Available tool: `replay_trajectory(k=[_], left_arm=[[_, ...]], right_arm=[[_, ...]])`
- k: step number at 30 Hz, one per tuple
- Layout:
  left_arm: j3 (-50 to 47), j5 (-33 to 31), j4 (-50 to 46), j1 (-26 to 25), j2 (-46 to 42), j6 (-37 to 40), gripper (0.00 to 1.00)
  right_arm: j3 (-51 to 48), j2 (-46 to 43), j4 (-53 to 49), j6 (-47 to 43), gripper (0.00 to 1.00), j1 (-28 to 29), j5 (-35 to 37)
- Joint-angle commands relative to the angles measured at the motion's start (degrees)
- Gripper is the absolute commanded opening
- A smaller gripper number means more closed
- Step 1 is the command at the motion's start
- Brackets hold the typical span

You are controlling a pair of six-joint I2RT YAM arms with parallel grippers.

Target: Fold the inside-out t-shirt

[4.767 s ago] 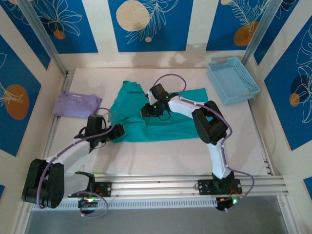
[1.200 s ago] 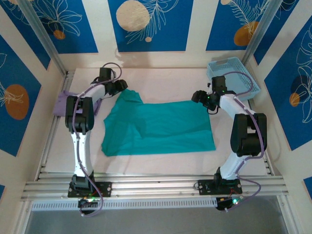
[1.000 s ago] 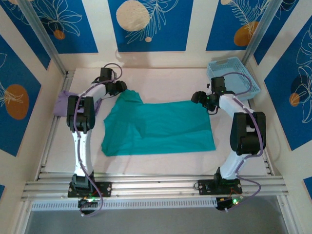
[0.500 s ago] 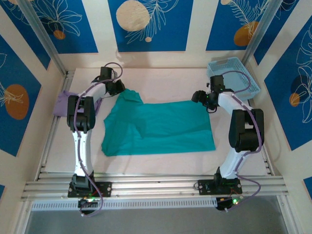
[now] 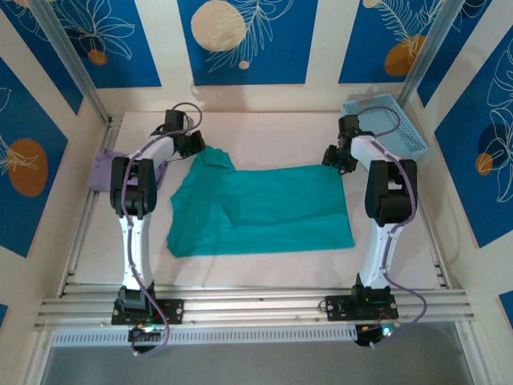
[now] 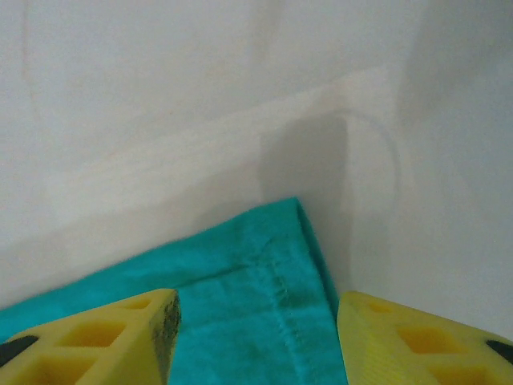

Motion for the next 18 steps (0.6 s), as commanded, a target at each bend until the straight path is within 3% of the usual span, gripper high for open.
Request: replay_trajectory(k=[1,7,18], left_arm=[[0.54,1.22,-0.14,0.45,-0.98,1.25,0.00],[-0.02,1.94,0.46,0.42,-1.76,0.98,0.00],[-1.63,2.14,1.24,0.42,-3.09,1.16,0.00]], right_arm=[[4.21,2.66,-4.38,-1.41,0.54,-0.26,2.25],[9.03,6.25,-7.34,-1.71,0.53,-0.34,2.17],[14.90,10.66,-12.04,-1.96,0.35,-0.86,0.64]])
